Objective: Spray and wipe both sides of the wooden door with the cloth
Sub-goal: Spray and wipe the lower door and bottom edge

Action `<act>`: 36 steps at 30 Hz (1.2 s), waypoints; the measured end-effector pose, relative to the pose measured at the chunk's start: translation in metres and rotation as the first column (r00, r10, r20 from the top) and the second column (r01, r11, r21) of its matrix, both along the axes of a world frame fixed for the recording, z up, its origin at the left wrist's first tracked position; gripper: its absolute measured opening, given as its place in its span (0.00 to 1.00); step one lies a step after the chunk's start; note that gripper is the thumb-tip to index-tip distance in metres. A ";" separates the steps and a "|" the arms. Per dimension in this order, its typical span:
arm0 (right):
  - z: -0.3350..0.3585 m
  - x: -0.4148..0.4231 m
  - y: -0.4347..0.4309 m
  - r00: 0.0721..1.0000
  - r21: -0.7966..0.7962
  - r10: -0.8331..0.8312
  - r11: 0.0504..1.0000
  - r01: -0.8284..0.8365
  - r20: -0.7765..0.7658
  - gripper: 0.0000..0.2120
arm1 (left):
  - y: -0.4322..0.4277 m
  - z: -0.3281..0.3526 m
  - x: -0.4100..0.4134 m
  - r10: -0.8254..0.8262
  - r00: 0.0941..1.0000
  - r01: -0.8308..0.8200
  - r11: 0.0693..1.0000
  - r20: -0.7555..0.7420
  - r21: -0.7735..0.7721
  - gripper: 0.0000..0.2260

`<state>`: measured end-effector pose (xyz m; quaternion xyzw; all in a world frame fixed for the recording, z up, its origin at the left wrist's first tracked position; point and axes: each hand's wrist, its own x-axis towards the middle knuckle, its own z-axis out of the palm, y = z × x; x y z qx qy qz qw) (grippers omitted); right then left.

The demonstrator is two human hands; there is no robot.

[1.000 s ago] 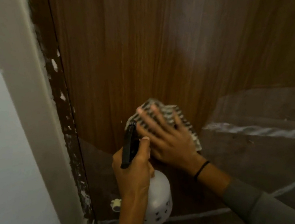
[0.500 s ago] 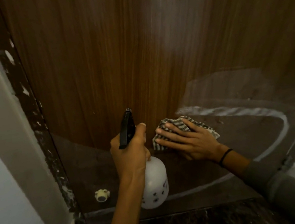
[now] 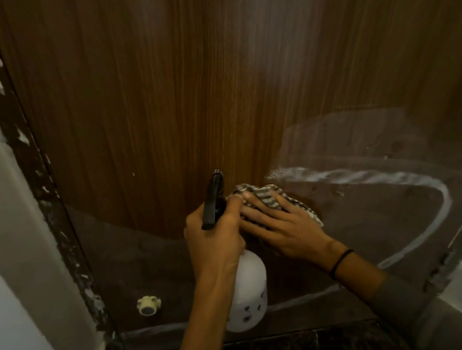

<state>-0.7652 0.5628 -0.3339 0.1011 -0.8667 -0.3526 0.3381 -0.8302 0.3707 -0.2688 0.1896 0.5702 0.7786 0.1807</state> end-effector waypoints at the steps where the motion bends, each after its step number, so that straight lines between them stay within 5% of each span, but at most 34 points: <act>1: -0.002 0.012 0.007 0.999 -0.030 -0.028 0.999 0.029 0.020 0.37 | 0.004 0.000 0.003 -0.019 1.000 0.019 1.000 0.008 -0.008 0.14; 9: 0.015 0.093 0.017 0.980 -0.272 -0.158 0.944 0.186 0.122 0.28 | 0.028 -0.004 0.022 -0.165 0.985 0.167 0.985 0.049 -0.049 0.13; 20: 0.089 0.075 0.008 0.925 -0.532 -0.114 0.840 -0.104 -0.361 0.22 | 0.038 -0.004 0.031 -0.278 0.944 0.296 0.951 0.176 -0.084 0.11; 23: 0.080 0.027 -0.011 0.944 -0.500 -0.086 0.861 -0.089 -0.317 0.26 | 0.029 0.001 0.023 -0.271 0.955 0.272 0.962 0.122 0.001 0.23; 26: 0.038 -0.016 -0.023 0.972 -0.308 -0.161 0.946 0.102 -0.172 0.30 | 0.021 0.002 0.015 -0.218 0.972 0.215 0.976 0.092 0.044 0.21; 31: 0.035 -0.023 -0.012 0.957 -0.134 -0.170 0.981 0.142 -0.234 0.28 | 0.012 -0.001 0.009 -0.202 0.978 0.202 0.979 0.049 0.013 0.21; 34: 0.064 -0.007 0.005 0.918 -0.222 -0.189 0.968 0.115 -0.348 0.27 | 0.013 -0.003 0.004 -0.151 0.983 0.149 0.989 0.105 0.028 0.16; 36: 0.092 0.006 0.023 0.812 -0.381 -0.295 0.919 0.097 -0.504 0.26 | 0.017 -0.003 0.004 -0.132 0.988 0.132 0.991 0.080 0.016 0.14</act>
